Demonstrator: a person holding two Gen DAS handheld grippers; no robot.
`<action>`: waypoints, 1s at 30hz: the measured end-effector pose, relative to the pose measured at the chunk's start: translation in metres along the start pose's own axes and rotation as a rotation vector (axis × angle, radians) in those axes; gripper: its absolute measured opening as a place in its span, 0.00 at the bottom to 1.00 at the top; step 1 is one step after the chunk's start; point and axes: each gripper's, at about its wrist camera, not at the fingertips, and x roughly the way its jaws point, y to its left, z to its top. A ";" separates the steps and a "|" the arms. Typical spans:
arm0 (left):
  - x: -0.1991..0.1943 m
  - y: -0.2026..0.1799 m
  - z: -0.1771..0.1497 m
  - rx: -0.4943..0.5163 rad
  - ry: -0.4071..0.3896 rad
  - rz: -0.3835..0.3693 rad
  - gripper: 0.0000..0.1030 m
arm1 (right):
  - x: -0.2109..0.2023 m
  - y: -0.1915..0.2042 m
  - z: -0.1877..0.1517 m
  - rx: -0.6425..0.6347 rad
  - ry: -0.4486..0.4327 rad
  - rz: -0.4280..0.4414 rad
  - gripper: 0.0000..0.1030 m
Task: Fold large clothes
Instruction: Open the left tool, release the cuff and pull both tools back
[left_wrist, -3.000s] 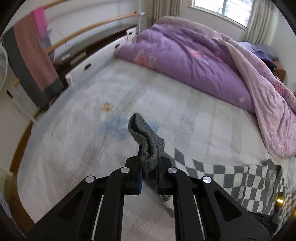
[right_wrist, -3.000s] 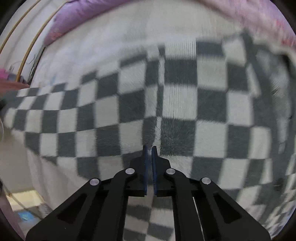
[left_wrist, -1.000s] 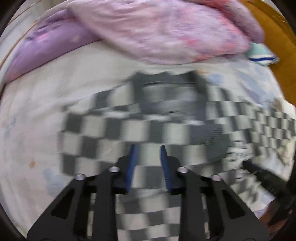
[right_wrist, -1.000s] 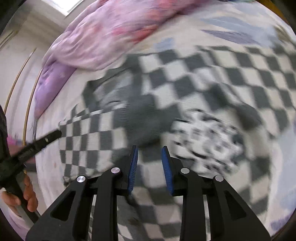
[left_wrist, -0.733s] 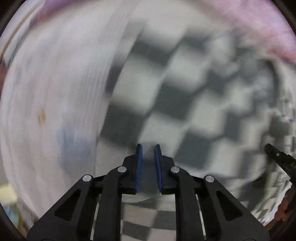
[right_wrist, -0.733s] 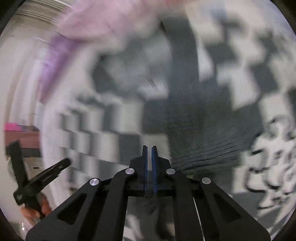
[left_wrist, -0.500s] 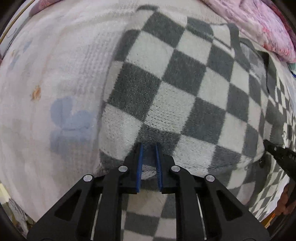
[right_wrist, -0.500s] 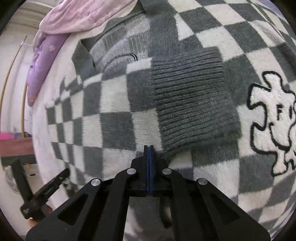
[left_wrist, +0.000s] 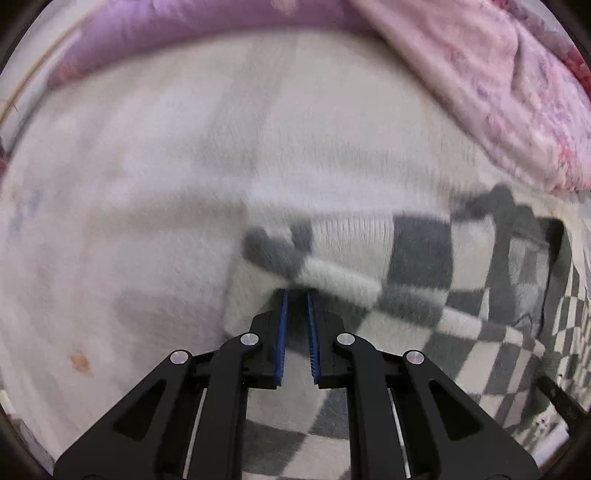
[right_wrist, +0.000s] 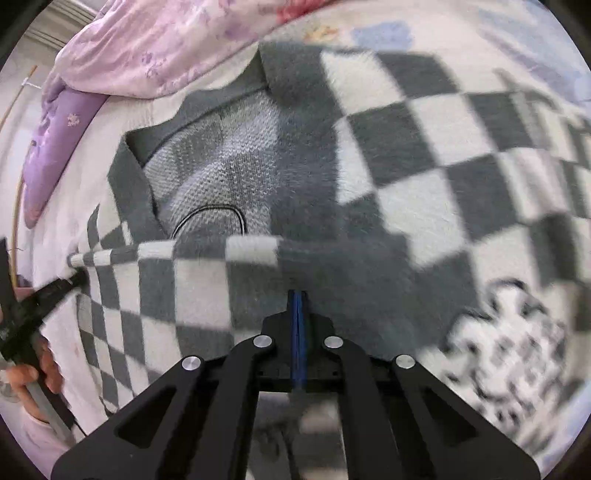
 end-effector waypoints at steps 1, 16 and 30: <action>0.007 0.005 0.003 -0.023 0.014 0.010 0.11 | 0.008 0.000 -0.005 0.000 0.008 -0.003 0.00; -0.057 0.007 -0.025 0.058 0.080 0.022 0.24 | -0.077 -0.019 -0.041 0.039 -0.035 0.097 0.47; -0.227 -0.040 -0.115 0.108 -0.004 0.028 0.38 | -0.226 -0.013 -0.134 -0.145 -0.219 0.142 0.73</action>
